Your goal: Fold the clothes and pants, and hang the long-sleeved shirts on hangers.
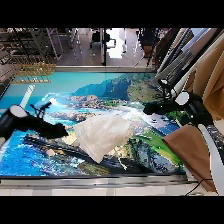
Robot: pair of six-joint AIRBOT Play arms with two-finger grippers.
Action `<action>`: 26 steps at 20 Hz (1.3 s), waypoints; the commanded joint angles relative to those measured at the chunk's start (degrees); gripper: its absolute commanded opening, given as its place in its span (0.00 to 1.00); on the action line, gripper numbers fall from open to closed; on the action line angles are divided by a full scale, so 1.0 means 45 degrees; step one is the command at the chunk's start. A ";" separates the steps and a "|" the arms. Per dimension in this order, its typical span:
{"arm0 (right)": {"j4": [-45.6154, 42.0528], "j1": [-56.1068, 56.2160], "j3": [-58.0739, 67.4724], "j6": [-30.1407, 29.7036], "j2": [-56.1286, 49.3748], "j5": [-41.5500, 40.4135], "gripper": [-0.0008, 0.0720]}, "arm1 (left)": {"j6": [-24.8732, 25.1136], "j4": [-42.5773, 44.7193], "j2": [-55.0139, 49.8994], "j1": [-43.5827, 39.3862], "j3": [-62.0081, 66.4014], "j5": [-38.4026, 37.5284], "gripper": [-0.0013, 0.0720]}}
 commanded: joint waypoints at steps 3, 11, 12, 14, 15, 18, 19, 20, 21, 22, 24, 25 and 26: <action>0.1496 -0.0855 -0.1273 -0.0272 -0.0005 0.1681 0.88 | -0.1161 0.0806 0.2380 -0.4891 -0.4017 0.2773 0.98; 0.3934 -0.1069 -0.1715 -0.1287 -0.0005 0.1632 0.88 | -0.0811 -0.0879 0.0427 -0.6980 -0.4260 0.6819 0.97; 0.3929 -0.1069 -0.1715 -0.1287 -0.0005 0.1617 0.88 | -0.0806 -0.1234 0.0073 -0.7014 -0.4260 0.6795 0.97; 0.3910 -0.1069 -0.1715 -0.1287 -0.0005 0.1622 0.88 | -0.0806 -0.1666 -0.0423 -0.7057 -0.4260 0.6999 0.95; 0.3910 -0.1069 -0.1715 -0.1287 -0.0005 0.1617 0.88 | -0.0811 -0.1953 -0.0505 -0.7053 -0.4255 0.7291 0.82; 0.3915 -0.1069 -0.1729 -0.1273 0.0000 0.1617 0.88 | -0.0821 -0.3147 -0.0505 -0.7053 -0.4255 0.9578 0.50; 0.3910 -0.1069 -0.1729 -0.1268 0.0000 0.1622 0.88 | -0.0821 -0.3594 -0.0505 -0.7053 -0.4255 1.0268 0.24; 0.3910 -0.1069 -0.1729 -0.1268 0.0000 0.1622 0.88 | -0.0835 -0.4022 -0.0500 -0.7048 -0.4255 1.0516 0.03; 0.3905 -0.1069 -0.1729 -0.1268 0.0000 0.1627 0.88 | -0.0811 -0.4221 -0.0461 -0.7019 -0.4255 1.0506 0.03; 0.3905 -0.1069 -0.1739 -0.1268 0.0000 0.1622 0.88 | -0.0792 -0.4197 -0.0321 -0.7019 -0.4255 1.0365 0.03; 0.3580 -0.1069 -0.1792 -0.1273 0.0000 0.1613 0.88 | -0.0155 -0.4206 0.0452 -0.6795 -0.4255 0.9923 0.03; 0.3337 -0.1069 -0.1889 -0.1273 0.0000 0.1559 0.88 | 0.0107 -0.4206 0.1083 -0.6528 -0.4255 0.9670 0.03; 0.3162 -0.1069 -0.2050 -0.1277 0.0000 0.1452 0.88 | 0.0238 -0.4206 0.1899 -0.6081 -0.4255 0.9379 0.03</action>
